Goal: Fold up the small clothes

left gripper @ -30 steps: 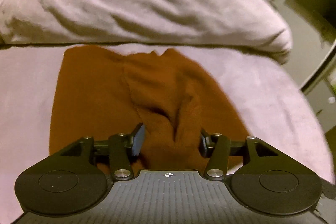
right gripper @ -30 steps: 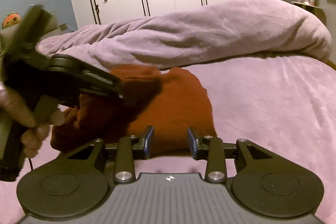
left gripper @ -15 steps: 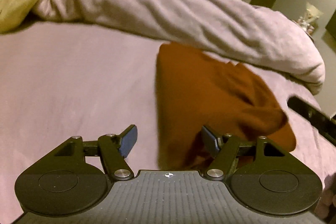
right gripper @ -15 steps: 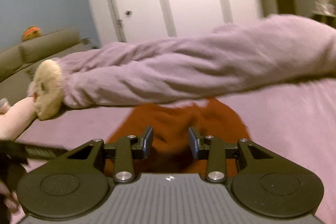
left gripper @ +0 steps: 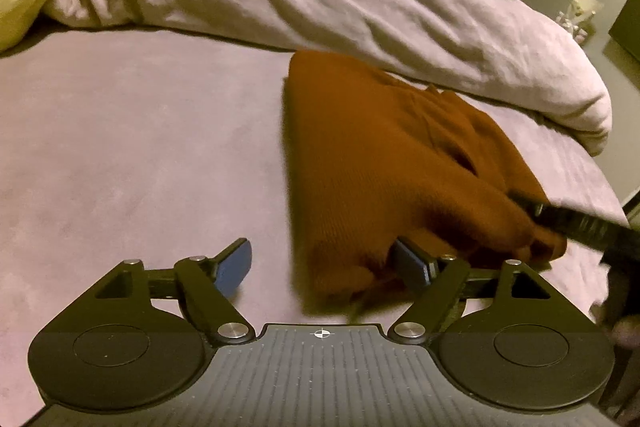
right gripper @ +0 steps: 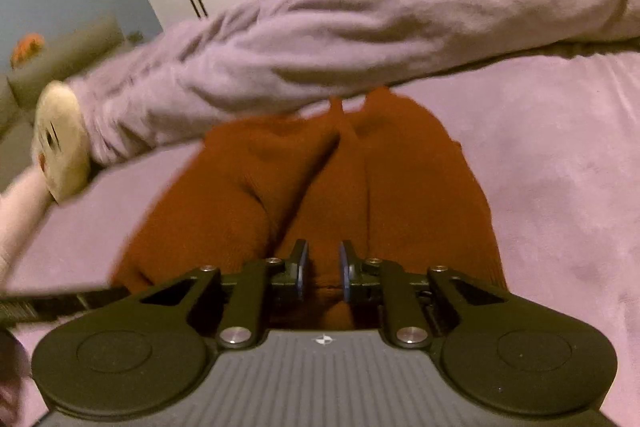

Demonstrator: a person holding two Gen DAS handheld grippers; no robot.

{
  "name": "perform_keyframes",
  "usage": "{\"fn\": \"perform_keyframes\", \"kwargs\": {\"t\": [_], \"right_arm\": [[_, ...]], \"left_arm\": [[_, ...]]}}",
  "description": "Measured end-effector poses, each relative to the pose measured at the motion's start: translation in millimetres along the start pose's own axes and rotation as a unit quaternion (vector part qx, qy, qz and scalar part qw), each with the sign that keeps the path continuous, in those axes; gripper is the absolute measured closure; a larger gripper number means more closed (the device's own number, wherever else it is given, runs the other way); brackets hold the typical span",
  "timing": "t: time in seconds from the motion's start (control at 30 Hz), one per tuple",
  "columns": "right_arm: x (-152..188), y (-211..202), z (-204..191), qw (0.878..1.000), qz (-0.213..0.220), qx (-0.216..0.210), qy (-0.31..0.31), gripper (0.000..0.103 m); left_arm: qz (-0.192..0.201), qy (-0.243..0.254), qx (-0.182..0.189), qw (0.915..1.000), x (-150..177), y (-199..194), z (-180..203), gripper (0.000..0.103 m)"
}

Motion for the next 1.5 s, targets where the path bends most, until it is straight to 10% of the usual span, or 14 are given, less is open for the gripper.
{"fn": "perform_keyframes", "kwargs": {"t": [0.43,0.83,1.17,1.23,1.3,1.5], "right_arm": [[-28.5,69.5,-8.7,0.974,-0.079,-0.096,0.188,0.049],[-35.4,62.0,0.9,0.989,-0.084,-0.030,0.121,0.050],[-25.4,96.3,-13.7,0.978,-0.105,-0.079,0.160,0.046],[-24.2,101.0,-19.4,0.978,-0.103,-0.088,0.157,0.054],[-23.7,102.3,-26.0,0.984,-0.102,-0.082,0.123,0.084],[-42.3,73.5,-52.1,0.997,-0.030,-0.057,-0.036,0.096]], "left_arm": [[-0.024,0.023,-0.023,0.9992,18.7,0.9,-1.0,0.019],[-0.023,0.029,-0.035,0.9987,21.5,9.9,0.5,0.019],[-0.024,0.027,-0.042,0.9985,21.6,8.3,2.7,0.018],[-0.025,0.032,-0.042,0.9983,22.2,10.5,6.0,0.018],[-0.025,0.037,-0.042,0.9981,22.0,12.8,9.2,0.018],[-0.008,0.037,-0.032,0.9988,10.1,-2.3,19.6,0.018]]}}
Point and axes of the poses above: each gripper's, at about its wrist camera, not at the fingertips, and y roughly the way its jaws point, z to its right, x to its underside, the point moved 2 cm from there along y, roughly the way its jaws point, and after that the axes turned 15 degrees about z, right-handed, at the moved point
